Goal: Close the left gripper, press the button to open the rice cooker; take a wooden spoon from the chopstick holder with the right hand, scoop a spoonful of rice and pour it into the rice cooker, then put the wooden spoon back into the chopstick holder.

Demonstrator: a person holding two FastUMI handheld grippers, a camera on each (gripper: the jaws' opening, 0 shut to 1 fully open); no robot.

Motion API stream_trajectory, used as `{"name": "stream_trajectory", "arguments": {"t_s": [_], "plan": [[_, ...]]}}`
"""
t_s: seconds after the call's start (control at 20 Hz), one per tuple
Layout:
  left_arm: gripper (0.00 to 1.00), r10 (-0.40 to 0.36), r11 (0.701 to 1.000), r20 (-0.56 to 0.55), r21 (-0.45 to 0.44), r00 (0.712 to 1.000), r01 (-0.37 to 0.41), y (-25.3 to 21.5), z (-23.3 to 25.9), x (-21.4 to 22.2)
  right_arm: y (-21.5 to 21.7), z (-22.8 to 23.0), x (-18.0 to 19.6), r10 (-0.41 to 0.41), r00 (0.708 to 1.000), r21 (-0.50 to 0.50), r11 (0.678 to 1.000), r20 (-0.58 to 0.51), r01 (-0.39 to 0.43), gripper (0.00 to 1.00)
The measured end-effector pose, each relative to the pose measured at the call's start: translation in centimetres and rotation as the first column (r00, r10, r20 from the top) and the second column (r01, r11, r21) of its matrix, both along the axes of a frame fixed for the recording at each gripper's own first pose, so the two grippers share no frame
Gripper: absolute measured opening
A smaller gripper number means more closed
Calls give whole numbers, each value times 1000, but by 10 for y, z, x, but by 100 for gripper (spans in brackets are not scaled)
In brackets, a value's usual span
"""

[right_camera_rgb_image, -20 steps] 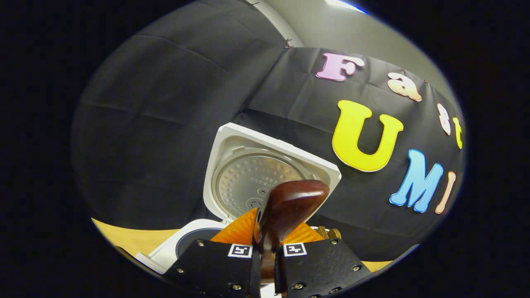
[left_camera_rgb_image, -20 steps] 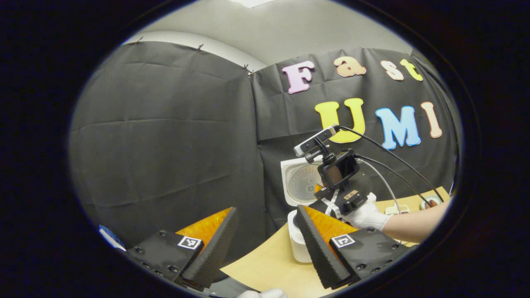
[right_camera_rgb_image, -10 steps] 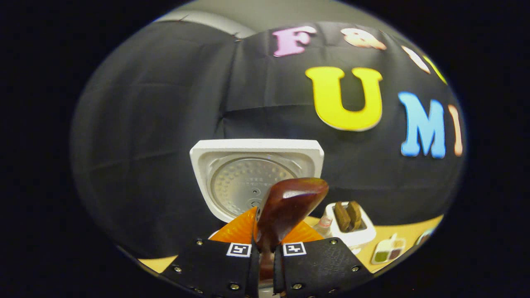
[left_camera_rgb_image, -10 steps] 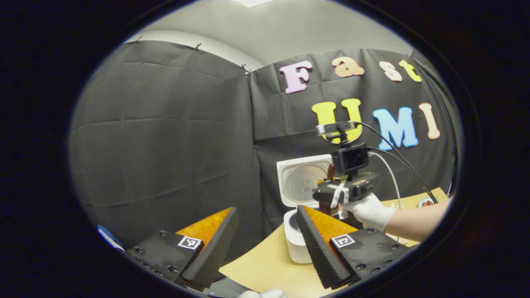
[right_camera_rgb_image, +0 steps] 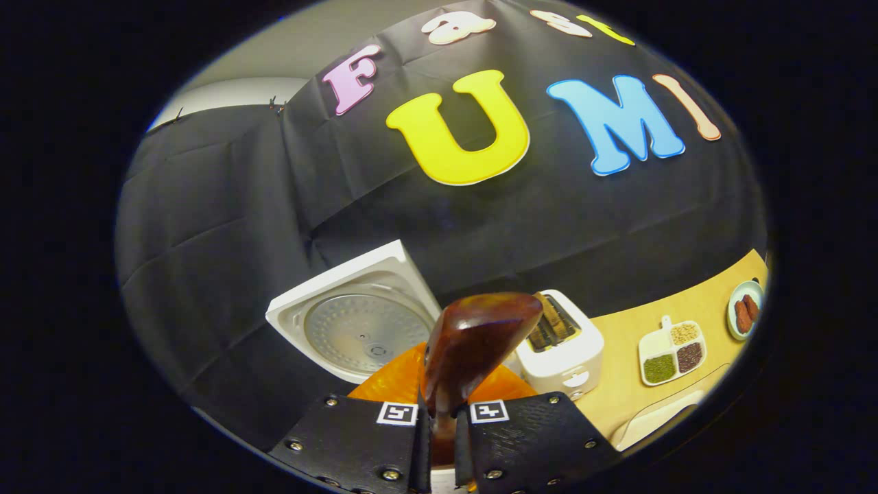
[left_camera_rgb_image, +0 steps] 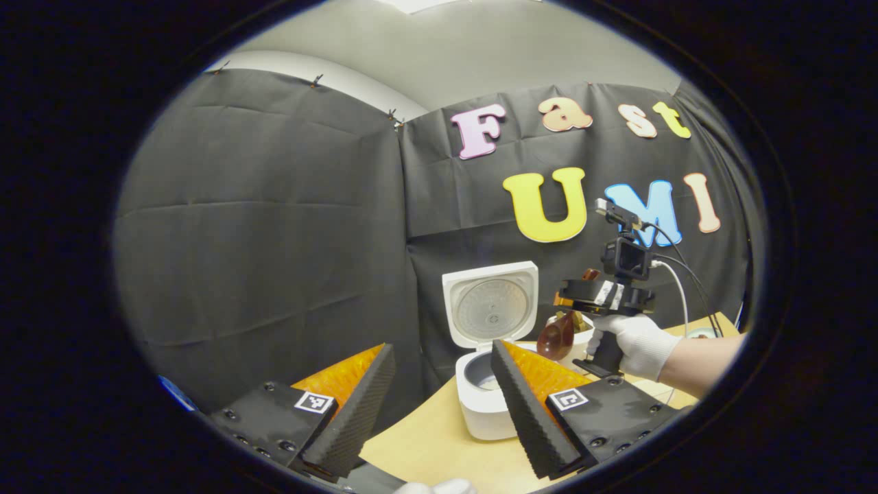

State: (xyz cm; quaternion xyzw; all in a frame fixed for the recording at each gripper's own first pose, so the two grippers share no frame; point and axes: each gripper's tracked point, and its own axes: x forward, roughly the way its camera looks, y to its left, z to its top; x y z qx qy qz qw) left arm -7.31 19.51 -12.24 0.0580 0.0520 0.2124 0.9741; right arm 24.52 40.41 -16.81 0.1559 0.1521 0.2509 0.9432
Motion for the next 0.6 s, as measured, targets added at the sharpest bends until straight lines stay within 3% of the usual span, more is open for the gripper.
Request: {"name": "stream_trajectory", "arguments": {"t_s": [0.3,0.6], "plan": [[100,-94,996,30,-6,995,94,-42,16,21,-142,13,12,-181,983,2,984,36,181,13],[100,-171,985,46,1,984,171,-94,25,34,-333,-8,19,-409,912,-42,911,24,410,13]]}}
